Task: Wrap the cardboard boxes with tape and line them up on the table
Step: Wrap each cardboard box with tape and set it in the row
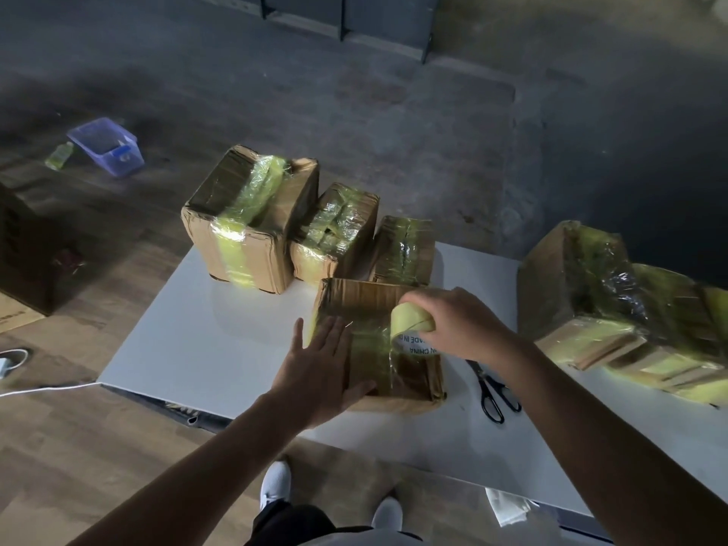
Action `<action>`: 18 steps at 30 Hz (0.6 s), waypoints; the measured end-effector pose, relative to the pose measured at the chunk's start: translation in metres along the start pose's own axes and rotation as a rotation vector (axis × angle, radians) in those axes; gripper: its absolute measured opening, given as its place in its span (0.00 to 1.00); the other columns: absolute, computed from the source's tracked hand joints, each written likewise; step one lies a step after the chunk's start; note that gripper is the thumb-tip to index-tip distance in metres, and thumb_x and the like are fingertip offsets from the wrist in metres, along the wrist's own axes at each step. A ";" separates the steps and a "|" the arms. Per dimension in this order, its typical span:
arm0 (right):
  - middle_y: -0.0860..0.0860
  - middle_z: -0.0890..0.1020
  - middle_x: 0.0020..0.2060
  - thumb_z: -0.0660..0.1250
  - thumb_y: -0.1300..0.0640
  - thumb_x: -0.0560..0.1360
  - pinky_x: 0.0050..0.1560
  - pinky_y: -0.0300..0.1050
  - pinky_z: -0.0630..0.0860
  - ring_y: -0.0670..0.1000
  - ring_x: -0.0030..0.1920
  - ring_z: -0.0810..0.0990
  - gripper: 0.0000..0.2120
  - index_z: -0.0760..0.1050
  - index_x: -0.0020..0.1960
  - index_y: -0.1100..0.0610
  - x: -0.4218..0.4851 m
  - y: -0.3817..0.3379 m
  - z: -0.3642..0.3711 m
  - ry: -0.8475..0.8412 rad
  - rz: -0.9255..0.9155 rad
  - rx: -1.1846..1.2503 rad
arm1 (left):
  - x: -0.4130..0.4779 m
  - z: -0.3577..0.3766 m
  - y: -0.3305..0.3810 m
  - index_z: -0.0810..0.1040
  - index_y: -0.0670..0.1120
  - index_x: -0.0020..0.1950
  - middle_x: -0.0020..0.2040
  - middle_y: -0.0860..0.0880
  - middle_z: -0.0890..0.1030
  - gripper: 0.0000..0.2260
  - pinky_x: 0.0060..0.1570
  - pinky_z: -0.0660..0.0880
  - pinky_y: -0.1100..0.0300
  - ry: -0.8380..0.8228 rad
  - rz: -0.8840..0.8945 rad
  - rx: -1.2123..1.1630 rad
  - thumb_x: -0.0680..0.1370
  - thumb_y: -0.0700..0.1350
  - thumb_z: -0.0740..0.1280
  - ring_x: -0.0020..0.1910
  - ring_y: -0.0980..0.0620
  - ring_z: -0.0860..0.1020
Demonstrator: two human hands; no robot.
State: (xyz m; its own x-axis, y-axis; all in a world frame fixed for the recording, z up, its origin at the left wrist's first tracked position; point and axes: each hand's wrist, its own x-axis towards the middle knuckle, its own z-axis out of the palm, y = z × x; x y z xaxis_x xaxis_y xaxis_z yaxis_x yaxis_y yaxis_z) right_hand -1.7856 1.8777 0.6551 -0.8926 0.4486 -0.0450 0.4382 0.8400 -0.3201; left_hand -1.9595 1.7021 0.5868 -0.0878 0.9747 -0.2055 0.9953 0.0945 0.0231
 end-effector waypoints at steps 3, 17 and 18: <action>0.51 0.82 0.58 0.74 0.57 0.69 0.48 0.40 0.70 0.53 0.52 0.81 0.23 0.75 0.63 0.51 0.001 -0.004 0.007 0.036 -0.020 0.039 | 0.008 -0.001 0.022 0.49 0.41 0.79 0.79 0.41 0.50 0.47 0.73 0.36 0.47 0.074 0.037 -0.136 0.72 0.74 0.34 0.79 0.44 0.46; 0.48 0.83 0.53 0.74 0.58 0.68 0.41 0.28 0.68 0.45 0.47 0.80 0.26 0.74 0.65 0.49 -0.022 0.031 -0.006 0.050 0.106 0.194 | 0.013 0.013 0.018 0.42 0.40 0.79 0.79 0.40 0.43 0.55 0.73 0.34 0.49 0.027 0.105 -0.082 0.66 0.80 0.36 0.78 0.44 0.41; 0.49 0.83 0.53 0.74 0.58 0.68 0.40 0.27 0.66 0.46 0.46 0.81 0.25 0.75 0.65 0.50 -0.023 0.030 -0.007 0.063 0.095 0.156 | 0.013 0.012 0.019 0.43 0.39 0.79 0.79 0.40 0.43 0.54 0.74 0.35 0.49 0.024 0.100 -0.075 0.67 0.79 0.37 0.78 0.43 0.42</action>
State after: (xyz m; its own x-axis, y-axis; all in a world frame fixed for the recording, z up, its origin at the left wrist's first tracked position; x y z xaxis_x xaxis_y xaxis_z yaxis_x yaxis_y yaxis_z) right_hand -1.7513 1.8951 0.6530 -0.8374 0.5461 -0.0239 0.4941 0.7376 -0.4602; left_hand -1.9411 1.7139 0.5725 0.0103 0.9845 -0.1749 0.9932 0.0102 0.1160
